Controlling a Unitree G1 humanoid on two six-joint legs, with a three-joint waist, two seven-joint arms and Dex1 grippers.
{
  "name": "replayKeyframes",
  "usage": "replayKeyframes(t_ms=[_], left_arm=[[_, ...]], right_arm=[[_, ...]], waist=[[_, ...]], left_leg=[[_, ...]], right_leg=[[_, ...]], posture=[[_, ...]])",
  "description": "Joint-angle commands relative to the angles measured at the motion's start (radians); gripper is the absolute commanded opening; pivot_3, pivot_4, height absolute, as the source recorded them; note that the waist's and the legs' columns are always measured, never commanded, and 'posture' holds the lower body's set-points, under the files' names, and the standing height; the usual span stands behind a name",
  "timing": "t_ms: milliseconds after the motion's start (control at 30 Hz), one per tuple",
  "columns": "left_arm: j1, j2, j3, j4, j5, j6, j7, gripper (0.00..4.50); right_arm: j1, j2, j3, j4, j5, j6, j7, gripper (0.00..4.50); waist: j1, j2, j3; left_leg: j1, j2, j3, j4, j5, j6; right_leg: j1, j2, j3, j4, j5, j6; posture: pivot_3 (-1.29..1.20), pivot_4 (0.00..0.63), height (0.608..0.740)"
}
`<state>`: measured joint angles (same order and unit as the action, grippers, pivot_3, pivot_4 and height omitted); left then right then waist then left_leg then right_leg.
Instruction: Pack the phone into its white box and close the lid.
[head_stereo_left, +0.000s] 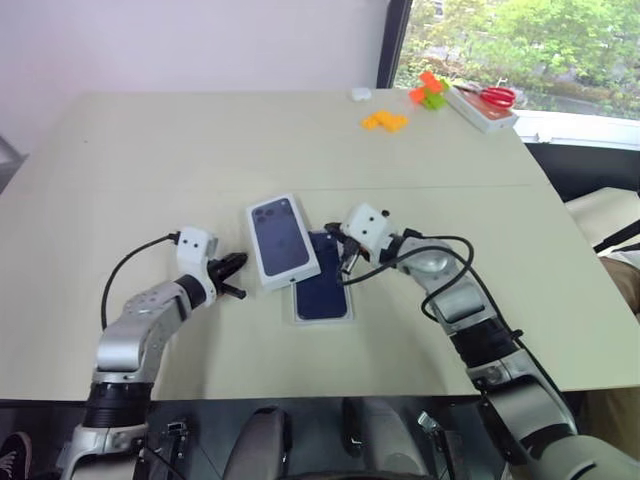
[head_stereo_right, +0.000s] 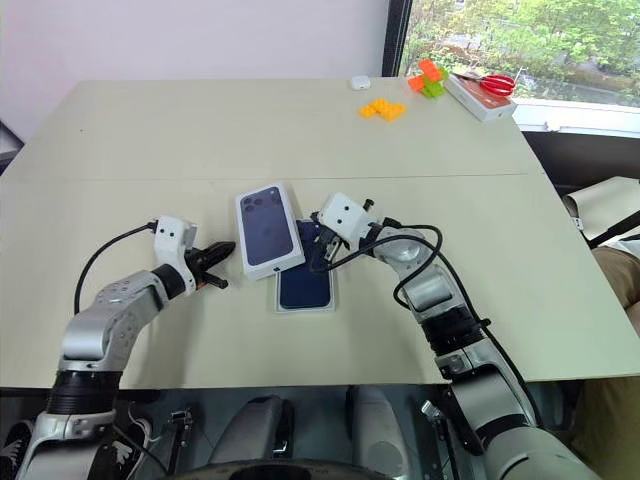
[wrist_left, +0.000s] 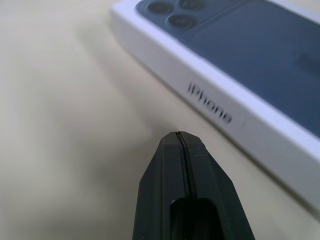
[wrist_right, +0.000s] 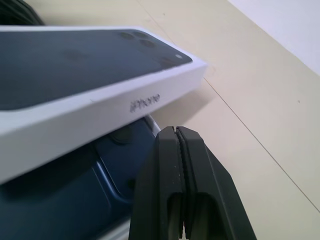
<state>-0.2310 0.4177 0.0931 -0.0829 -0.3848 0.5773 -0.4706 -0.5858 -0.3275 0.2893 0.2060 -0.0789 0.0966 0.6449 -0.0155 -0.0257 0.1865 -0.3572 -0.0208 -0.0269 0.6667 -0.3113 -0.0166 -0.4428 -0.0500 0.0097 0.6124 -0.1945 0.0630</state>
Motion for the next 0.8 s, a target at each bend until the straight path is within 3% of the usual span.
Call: replayKeyframes(t_ms=[33,800], left_arm=[[-0.001,-0.014,-0.003,-0.031,0.014,-0.017,0.013,0.00],[0.021,-0.037,-0.089,-0.177,-0.001,0.053,-0.017,0.00]], right_arm=[[0.003,0.013,0.014,-0.022,-0.014,-0.021,0.004,0.06],[0.063,-0.017,0.021,-0.148,-0.006,0.009,0.080,0.06]], waist=[[0.000,0.000,0.000],[0.001,0.000,0.000]], left_leg=[[0.000,0.000,0.000,0.000,0.000,0.000],[0.000,0.000,0.000,0.000,0.000,0.000]], right_leg=[[0.000,0.000,0.000,0.000,0.000,0.000],[0.000,0.001,-0.001,0.000,0.000,0.000]], posture=[[0.00,0.150,0.740],[0.00,0.150,0.740]])
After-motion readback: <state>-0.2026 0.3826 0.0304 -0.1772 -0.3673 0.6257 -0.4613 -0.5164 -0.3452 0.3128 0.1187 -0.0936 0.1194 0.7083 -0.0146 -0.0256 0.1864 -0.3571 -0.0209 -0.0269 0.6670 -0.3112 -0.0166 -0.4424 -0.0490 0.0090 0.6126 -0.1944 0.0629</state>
